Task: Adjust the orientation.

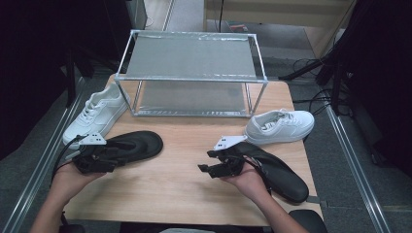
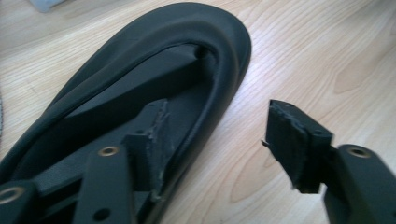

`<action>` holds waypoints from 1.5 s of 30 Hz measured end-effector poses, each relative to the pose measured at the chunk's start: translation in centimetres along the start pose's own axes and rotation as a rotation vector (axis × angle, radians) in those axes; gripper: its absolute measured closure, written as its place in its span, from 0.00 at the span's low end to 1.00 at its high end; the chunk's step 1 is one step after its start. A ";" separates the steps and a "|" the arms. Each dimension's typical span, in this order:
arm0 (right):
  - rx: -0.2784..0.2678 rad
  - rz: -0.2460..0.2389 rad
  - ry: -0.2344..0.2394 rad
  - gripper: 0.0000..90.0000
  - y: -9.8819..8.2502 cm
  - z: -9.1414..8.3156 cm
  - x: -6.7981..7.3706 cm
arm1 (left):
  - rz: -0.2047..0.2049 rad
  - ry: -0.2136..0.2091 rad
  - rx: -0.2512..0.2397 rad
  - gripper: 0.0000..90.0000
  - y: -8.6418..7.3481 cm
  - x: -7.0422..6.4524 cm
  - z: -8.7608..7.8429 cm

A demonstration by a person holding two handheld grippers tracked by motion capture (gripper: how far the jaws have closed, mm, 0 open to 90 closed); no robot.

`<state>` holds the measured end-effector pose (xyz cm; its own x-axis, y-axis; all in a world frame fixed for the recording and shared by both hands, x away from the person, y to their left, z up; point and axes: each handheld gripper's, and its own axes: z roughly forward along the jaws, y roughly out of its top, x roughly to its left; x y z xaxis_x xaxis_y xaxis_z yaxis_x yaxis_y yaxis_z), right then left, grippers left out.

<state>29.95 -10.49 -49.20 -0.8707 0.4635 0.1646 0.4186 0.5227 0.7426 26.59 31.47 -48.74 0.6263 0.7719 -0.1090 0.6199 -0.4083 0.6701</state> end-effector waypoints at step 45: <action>0.022 -0.019 0.018 0.44 0.0 0.7 0.4 | 0.080 -0.082 0.082 0.91 3.1 -1.4 1.8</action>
<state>29.81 -9.80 -49.55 -0.8828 0.4406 0.1627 0.4076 0.5467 0.7314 28.45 28.28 -47.85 0.7095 0.6945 -0.1195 0.6010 -0.5078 0.6172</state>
